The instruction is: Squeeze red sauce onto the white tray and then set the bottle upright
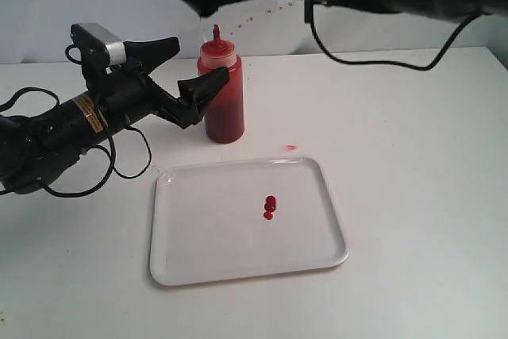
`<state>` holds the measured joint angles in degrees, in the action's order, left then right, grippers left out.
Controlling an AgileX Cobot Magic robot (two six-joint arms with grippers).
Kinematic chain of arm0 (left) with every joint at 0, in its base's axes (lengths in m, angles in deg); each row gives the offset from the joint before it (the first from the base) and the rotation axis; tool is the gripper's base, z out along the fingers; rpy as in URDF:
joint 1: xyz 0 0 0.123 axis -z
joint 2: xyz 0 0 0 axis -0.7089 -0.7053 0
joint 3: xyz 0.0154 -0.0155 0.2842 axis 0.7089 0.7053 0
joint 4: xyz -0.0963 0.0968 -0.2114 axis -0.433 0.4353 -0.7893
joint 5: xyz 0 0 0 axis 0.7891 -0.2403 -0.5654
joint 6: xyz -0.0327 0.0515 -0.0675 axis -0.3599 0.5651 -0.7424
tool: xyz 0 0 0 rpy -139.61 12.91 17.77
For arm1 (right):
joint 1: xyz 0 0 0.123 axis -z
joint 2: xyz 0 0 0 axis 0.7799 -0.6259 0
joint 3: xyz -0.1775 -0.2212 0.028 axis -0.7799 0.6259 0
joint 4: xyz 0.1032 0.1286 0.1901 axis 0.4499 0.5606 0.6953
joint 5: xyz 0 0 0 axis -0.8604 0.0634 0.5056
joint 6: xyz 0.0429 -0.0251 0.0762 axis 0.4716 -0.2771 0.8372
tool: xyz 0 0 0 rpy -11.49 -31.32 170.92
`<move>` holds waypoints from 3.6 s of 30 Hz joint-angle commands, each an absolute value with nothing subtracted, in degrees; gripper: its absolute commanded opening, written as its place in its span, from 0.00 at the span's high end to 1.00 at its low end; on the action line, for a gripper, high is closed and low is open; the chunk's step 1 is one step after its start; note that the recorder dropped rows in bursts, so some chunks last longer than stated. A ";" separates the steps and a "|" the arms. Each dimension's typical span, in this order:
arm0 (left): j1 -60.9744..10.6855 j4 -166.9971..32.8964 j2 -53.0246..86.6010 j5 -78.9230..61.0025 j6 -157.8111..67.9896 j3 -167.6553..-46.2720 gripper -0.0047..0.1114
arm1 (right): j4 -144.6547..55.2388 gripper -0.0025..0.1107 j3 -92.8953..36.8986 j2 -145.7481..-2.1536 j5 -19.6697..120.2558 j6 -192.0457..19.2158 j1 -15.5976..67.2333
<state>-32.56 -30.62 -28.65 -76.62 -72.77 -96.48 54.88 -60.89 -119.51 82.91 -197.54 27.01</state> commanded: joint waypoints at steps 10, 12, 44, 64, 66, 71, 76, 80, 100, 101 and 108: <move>-32.63 -21.29 -23.89 -78.92 -73.78 -96.31 0.73 | 26.18 0.98 -38.63 -78.44 67.10 -174.27 34.01; -32.63 -17.39 -20.58 -78.92 -73.98 -94.87 0.95 | 26.34 0.98 -28.91 -69.63 63.93 -174.02 38.24; -32.63 -25.79 37.78 -78.92 -74.17 -72.28 0.96 | 46.71 0.98 -2.98 -48.44 52.05 -173.89 41.79; -32.26 -12.34 49.35 -31.44 -111.71 -71.68 0.96 | 47.86 0.98 -2.98 -48.44 52.05 -173.75 41.79; -32.70 -10.46 53.71 -17.53 -122.15 -69.44 0.96 | 47.87 0.98 -2.98 -48.44 52.05 -173.87 41.79; -37.30 -11.34 67.71 0.40 -126.87 -62.04 0.96 | 47.87 0.98 -2.98 -48.44 52.05 -173.87 41.79; -44.75 -11.06 81.03 -2.05 -126.87 -55.08 0.96 | 47.87 0.98 -2.98 -48.44 52.05 -173.87 41.79; -47.72 -11.06 86.09 -3.15 -126.76 -51.67 0.96 | 47.87 0.98 -2.98 -48.44 52.05 -173.74 41.79; -47.87 -71.20 86.60 3.82 -48.65 -50.61 0.96 | 47.87 0.98 -2.98 -48.44 52.05 -173.87 41.79; -47.87 -71.34 86.60 4.82 -47.46 -50.25 0.96 | 47.87 0.98 -2.98 -48.44 52.05 -173.87 41.79; -47.87 -67.95 86.60 5.92 -53.42 -46.27 0.96 | 47.87 0.98 -2.98 -48.44 52.05 -173.87 41.79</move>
